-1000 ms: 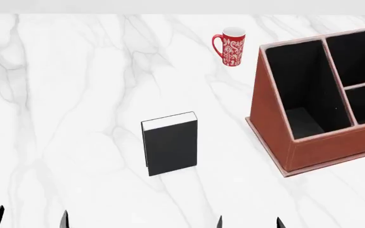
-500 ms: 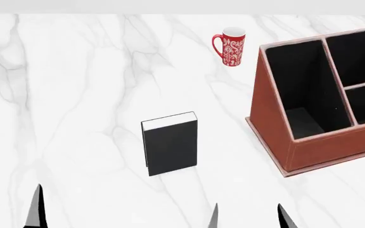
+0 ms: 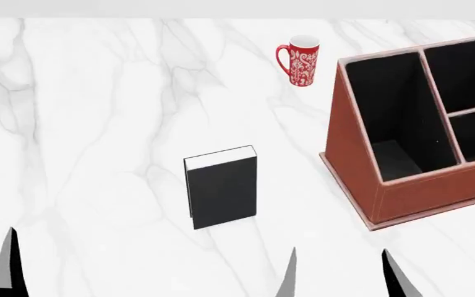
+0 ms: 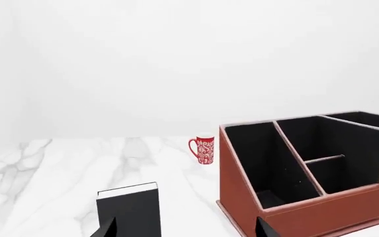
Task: Pick up the book and place it in the left compartment of the caddy.
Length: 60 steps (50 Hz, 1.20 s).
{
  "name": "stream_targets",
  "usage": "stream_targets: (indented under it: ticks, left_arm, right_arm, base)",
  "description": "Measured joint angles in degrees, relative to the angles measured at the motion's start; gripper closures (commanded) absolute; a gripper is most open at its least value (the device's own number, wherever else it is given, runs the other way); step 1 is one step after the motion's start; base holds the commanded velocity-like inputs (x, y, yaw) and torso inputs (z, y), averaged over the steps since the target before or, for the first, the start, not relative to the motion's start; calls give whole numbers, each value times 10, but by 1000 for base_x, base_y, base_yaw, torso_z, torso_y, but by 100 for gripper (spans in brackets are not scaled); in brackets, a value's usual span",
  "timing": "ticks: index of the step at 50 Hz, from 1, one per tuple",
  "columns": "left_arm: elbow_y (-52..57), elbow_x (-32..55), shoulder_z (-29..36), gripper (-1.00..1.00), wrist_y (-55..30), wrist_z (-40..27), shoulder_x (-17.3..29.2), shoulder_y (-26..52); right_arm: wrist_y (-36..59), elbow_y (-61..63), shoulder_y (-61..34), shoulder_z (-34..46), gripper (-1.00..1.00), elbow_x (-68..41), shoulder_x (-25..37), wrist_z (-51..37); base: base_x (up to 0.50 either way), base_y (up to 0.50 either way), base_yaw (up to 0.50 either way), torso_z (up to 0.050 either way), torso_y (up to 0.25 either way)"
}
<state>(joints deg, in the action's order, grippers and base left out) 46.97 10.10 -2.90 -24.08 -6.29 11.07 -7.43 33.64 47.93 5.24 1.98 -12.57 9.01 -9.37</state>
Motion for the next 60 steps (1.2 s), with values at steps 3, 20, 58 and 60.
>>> stream_targets:
  ticks: [3, 20, 58, 60]
  left_arm:
    - [6, 5, -5, -100, 1, -2, 3, -4]
    - [31, 29, -19, -100, 8, -13, 17, -21]
    - [34, 31, 0, -100, 34, -35, 39, -35]
    - [34, 31, 0, -100, 34, -37, 40, -35]
  right_arm:
    - [6, 9, 1, -1, -100, -4, 2, -2]
    - [15, 66, 24, -1, -100, -32, 18, -1]
    - [24, 73, 14, -14, -100, -77, 33, -21]
    - [24, 74, 14, -14, -100, -79, 32, -23]
  base:
    - [0, 0, 0, 0, 0]
    - [149, 0, 0, 0, 0]
    - [278, -299, 0, 0, 0]
    - [0, 0, 0, 0, 0]
